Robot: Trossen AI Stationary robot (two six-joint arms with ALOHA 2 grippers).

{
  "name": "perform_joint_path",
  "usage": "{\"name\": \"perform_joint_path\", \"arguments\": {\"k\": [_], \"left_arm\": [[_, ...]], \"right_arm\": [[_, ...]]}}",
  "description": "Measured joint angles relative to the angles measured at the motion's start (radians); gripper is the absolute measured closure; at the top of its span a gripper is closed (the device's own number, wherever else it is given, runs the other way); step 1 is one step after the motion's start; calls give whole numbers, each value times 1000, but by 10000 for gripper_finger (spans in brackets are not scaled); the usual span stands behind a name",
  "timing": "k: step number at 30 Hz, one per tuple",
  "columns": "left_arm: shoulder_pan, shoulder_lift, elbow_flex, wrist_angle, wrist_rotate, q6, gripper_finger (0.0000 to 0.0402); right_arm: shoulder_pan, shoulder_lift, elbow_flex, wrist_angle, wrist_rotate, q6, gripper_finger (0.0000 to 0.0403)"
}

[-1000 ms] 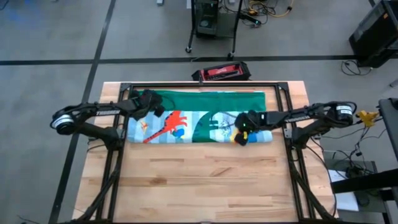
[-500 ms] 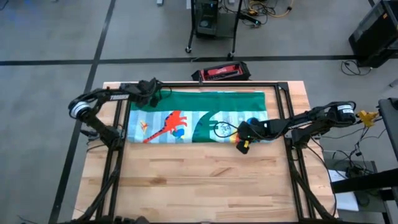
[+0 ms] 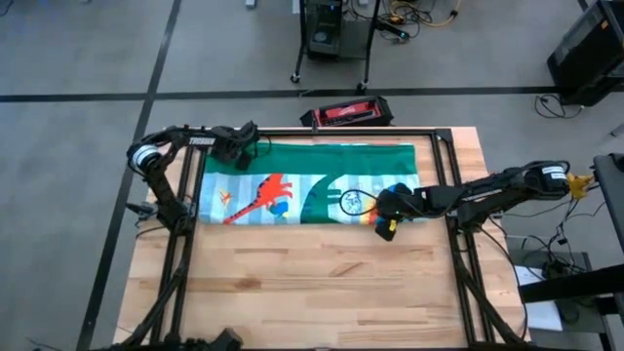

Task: Roll towel
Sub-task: Fold the multi-color dinosaur print towel

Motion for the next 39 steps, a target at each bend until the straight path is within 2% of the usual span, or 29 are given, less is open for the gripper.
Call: {"name": "perform_joint_path", "arguments": {"k": [4,13,19,25,28,33,39], "left_arm": [[1,0,3,-1,-3,-8,401],[-1,0,-11,10,-13,9,401],[-5,0,-23,45,-39,40,402],[-6,-1,-9,96,-74,160,401],[-13,-20,16,74,-76,173,401],[-51,-91,55,-20,2,162,401],[-91,-183,48,-129,48,150,401]], "right_arm": [[0,20,-1,19,11,-11,403],[19,154,-4,28,-8,-14,403],[152,151,14,20,-112,71,403],[287,111,53,-22,-144,128,403],[312,70,97,-71,-68,110,403],[286,20,116,-181,121,102,403],[221,39,104,-179,143,94,403]]}}
